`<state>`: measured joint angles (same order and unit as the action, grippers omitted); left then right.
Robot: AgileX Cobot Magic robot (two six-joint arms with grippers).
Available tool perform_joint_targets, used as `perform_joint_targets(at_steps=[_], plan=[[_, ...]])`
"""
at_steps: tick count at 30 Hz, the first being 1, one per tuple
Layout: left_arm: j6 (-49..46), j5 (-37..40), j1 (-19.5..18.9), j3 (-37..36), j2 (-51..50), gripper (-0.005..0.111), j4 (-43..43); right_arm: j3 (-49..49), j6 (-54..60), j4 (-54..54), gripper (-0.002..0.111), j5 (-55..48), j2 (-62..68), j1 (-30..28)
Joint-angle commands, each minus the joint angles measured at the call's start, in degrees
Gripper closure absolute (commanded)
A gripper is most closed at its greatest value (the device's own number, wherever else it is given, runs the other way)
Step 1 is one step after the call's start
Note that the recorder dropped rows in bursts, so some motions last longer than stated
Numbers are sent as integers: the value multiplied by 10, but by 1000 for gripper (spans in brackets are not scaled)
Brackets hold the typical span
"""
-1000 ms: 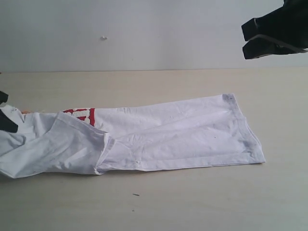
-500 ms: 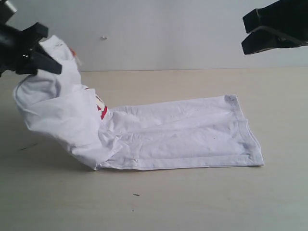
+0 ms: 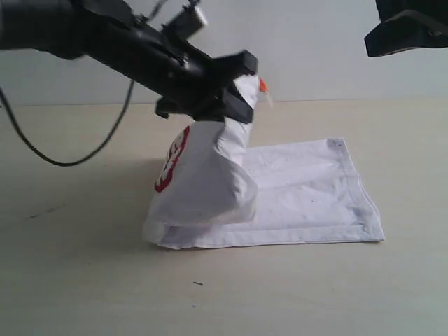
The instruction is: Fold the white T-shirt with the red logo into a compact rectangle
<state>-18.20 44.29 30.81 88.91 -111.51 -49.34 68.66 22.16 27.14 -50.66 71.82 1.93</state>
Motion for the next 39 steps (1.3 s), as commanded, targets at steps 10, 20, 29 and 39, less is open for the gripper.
perform_joint_targets(at_steps=[10,20,29,39], plan=[[61,5,51,119,-121,46,85,3,-1,-4,103,-4,-20,1],[151,-2,-50,-63,73,61,383,-33,-150,-181,66,59,168,1],[26,-43,-205,-249,204,61,287,11,-55,-72,66,132,362,0],[6,-83,-223,-295,220,61,269,44,18,-7,66,138,450,-3]])
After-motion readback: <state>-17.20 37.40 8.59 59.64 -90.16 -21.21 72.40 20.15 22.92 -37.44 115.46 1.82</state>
